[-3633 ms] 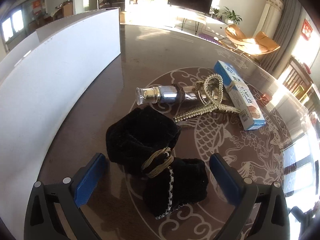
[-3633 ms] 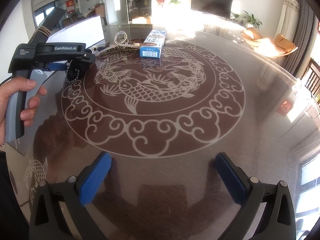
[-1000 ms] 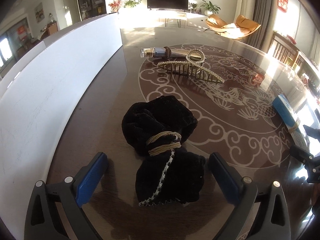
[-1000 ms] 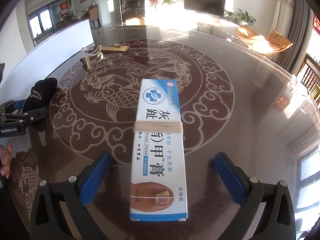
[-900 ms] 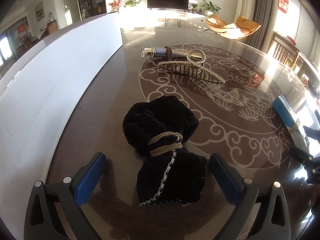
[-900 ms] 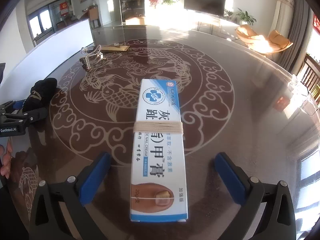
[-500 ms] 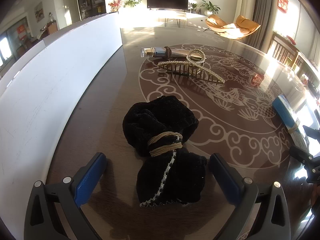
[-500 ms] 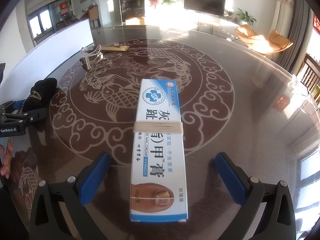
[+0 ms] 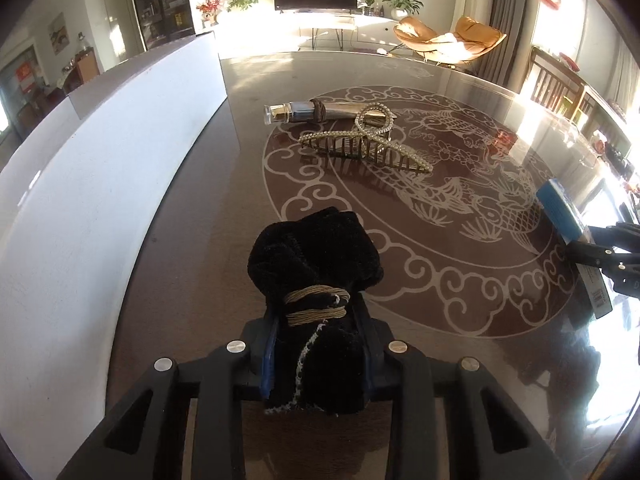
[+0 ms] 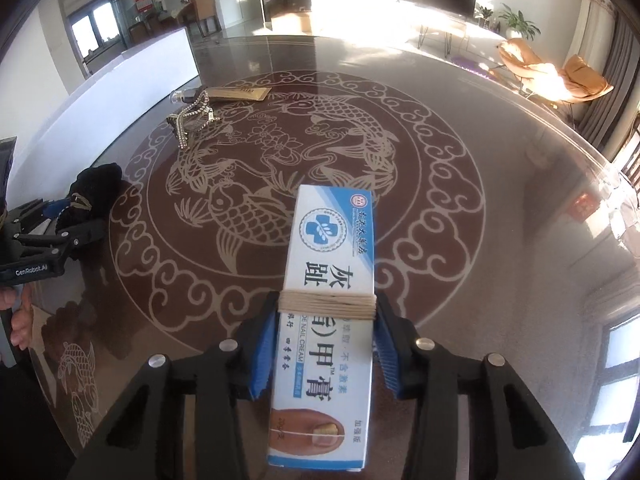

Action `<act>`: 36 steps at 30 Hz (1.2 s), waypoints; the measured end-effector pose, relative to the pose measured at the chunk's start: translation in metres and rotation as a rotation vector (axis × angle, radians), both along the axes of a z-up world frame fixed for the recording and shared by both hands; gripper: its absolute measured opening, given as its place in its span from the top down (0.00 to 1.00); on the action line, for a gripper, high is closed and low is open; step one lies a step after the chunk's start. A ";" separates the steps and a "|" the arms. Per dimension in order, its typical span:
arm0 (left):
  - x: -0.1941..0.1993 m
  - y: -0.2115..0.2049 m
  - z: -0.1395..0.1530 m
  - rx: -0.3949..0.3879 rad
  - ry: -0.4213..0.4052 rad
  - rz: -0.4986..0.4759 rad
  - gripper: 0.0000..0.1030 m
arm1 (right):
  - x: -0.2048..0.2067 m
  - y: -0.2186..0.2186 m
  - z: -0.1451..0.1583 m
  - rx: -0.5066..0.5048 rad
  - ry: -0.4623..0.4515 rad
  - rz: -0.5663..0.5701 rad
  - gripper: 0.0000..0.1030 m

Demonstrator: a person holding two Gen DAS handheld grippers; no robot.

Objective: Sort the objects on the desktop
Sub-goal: 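Carry the pouch and nail cream box into the white bin and open both tools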

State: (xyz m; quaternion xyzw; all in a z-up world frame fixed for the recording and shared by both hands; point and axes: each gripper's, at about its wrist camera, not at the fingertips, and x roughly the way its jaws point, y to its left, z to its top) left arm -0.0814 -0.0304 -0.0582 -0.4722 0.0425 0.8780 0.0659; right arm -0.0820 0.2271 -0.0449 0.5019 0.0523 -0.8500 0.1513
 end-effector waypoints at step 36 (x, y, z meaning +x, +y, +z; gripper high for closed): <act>0.047 -0.323 0.073 -0.102 -0.036 0.576 0.42 | -0.016 -0.469 0.099 -0.331 -0.064 0.569 0.56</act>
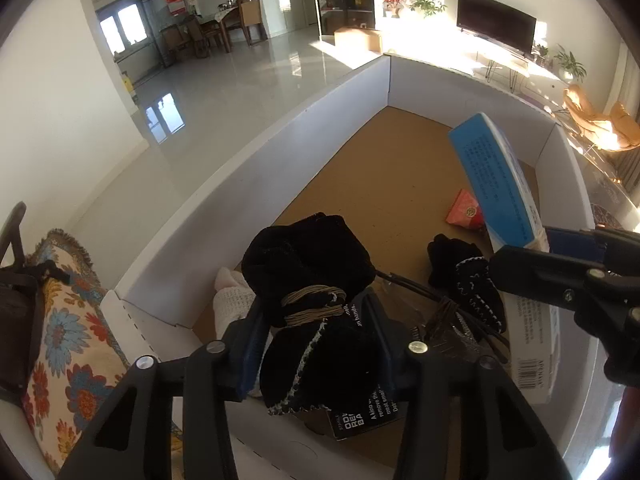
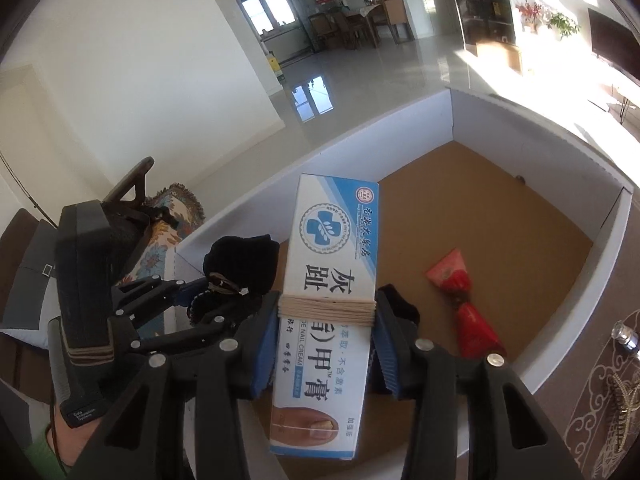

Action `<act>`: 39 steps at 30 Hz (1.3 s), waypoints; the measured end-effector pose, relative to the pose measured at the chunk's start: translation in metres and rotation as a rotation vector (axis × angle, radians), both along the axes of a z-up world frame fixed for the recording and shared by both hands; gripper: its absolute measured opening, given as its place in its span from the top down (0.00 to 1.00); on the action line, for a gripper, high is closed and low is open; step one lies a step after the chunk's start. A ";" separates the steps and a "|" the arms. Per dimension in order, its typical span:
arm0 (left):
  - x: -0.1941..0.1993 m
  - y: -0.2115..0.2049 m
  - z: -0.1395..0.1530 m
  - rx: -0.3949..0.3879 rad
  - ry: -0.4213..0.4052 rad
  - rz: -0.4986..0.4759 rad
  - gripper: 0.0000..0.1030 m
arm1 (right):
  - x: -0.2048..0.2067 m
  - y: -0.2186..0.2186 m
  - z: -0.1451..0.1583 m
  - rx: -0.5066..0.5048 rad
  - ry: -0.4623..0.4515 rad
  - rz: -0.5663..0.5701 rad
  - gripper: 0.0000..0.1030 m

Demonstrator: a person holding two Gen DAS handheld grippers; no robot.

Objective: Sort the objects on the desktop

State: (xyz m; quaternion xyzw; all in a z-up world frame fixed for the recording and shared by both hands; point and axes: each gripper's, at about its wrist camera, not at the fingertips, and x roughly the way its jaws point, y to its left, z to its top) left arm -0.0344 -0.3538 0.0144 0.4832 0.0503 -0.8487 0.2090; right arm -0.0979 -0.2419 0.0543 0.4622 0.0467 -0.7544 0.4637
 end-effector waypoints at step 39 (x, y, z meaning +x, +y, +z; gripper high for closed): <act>-0.069 0.347 -0.011 0.146 0.056 -0.462 0.13 | 0.028 0.484 -0.096 0.298 0.211 -0.615 0.00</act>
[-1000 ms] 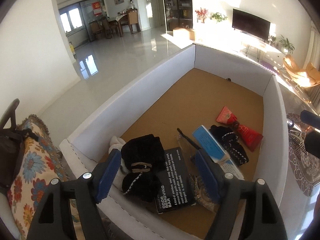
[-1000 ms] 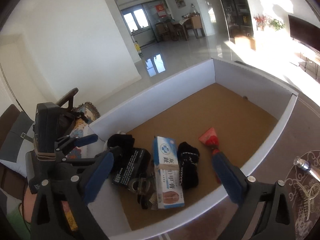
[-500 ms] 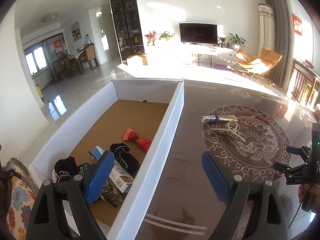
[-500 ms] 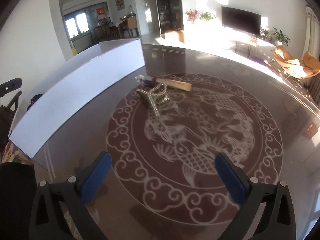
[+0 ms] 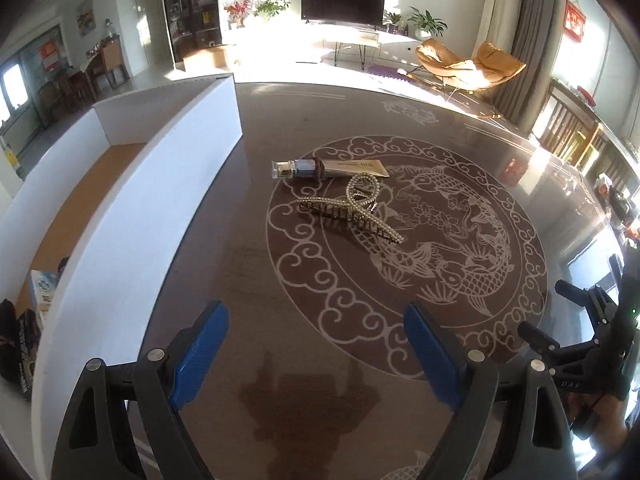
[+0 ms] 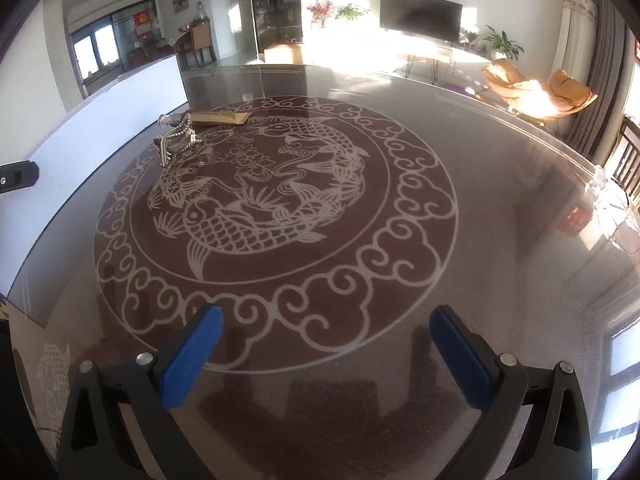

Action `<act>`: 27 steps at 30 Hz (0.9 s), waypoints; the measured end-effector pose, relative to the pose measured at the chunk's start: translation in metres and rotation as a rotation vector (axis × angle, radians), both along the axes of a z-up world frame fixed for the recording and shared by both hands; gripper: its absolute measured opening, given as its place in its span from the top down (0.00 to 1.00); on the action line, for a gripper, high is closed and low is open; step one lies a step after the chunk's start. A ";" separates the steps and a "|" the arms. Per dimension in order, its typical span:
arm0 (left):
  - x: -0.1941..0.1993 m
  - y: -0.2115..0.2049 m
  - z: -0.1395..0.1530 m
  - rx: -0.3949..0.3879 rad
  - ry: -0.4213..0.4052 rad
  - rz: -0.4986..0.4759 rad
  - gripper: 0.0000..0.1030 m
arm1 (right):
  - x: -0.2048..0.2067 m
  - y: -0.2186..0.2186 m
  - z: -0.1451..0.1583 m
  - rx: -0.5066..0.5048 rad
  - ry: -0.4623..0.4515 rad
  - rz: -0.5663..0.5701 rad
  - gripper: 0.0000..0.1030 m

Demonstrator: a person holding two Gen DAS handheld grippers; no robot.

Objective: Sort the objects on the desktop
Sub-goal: 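Lower the left tool onto the pearl-strand hair clip and close it, then close the right tool on the silver-and-gold HH tube while the left tool holds the clip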

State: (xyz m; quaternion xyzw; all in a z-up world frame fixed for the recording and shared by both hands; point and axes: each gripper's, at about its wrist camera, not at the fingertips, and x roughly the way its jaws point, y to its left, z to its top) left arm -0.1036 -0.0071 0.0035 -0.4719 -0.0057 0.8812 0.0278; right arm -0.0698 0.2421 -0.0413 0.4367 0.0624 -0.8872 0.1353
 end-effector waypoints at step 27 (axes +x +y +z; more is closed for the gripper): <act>-0.049 0.000 -0.059 -0.039 0.100 0.025 0.69 | 0.001 0.001 -0.006 -0.011 -0.029 0.029 0.00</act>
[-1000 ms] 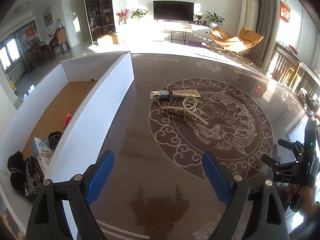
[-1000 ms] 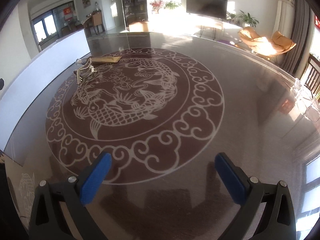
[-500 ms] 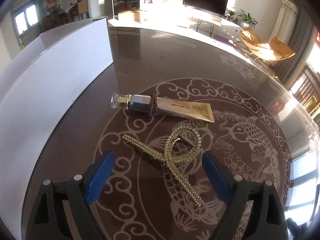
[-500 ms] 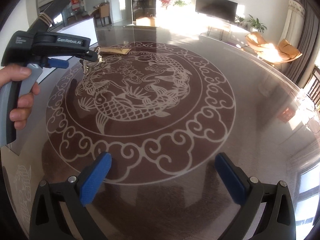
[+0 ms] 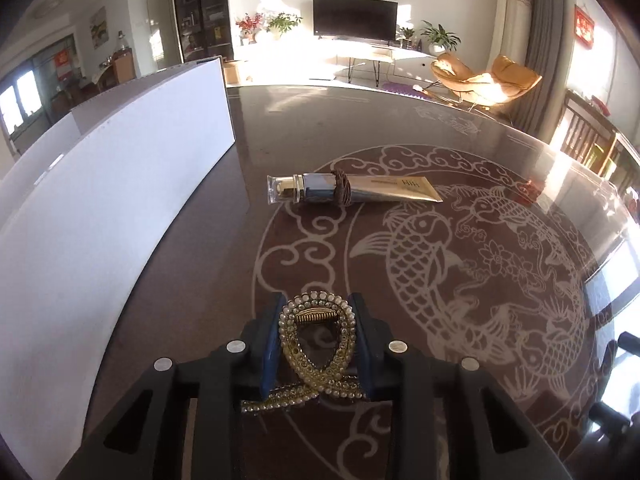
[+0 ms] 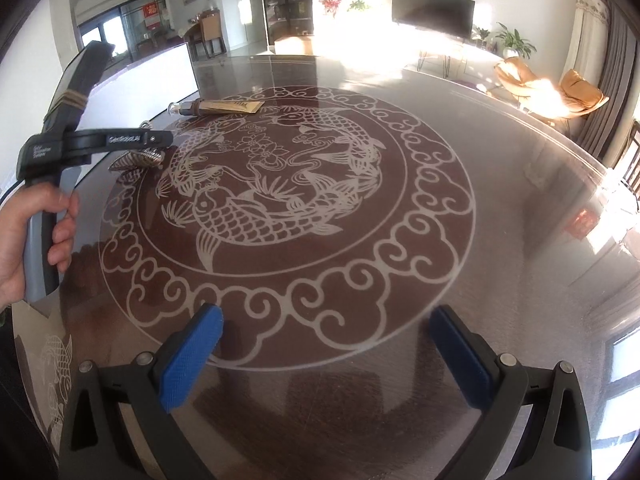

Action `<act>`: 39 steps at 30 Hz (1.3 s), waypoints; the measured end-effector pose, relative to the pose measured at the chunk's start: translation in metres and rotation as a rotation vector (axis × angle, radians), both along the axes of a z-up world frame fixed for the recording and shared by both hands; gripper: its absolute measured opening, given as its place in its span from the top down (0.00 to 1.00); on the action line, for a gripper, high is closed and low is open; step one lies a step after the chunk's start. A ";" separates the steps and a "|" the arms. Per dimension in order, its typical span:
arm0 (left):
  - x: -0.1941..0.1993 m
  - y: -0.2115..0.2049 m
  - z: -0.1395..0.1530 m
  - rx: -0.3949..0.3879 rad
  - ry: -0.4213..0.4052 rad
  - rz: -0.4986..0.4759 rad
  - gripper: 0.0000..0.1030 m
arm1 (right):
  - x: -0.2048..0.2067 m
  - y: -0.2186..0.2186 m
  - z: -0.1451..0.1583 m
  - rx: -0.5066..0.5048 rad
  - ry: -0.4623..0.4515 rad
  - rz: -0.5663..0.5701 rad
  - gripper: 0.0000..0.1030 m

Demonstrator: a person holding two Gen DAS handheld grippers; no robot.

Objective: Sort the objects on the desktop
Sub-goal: 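Close the right tool on the silver-and-gold HH tube while the left tool holds the clip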

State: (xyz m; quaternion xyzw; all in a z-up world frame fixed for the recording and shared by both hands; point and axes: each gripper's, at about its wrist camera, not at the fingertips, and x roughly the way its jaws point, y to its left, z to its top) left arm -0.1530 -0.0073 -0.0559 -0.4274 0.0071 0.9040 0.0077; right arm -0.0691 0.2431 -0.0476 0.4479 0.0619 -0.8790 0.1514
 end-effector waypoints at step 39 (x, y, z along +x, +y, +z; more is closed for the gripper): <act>0.105 -0.049 0.033 0.227 0.054 -0.034 0.69 | -0.137 -0.190 0.021 0.107 -0.126 0.513 0.73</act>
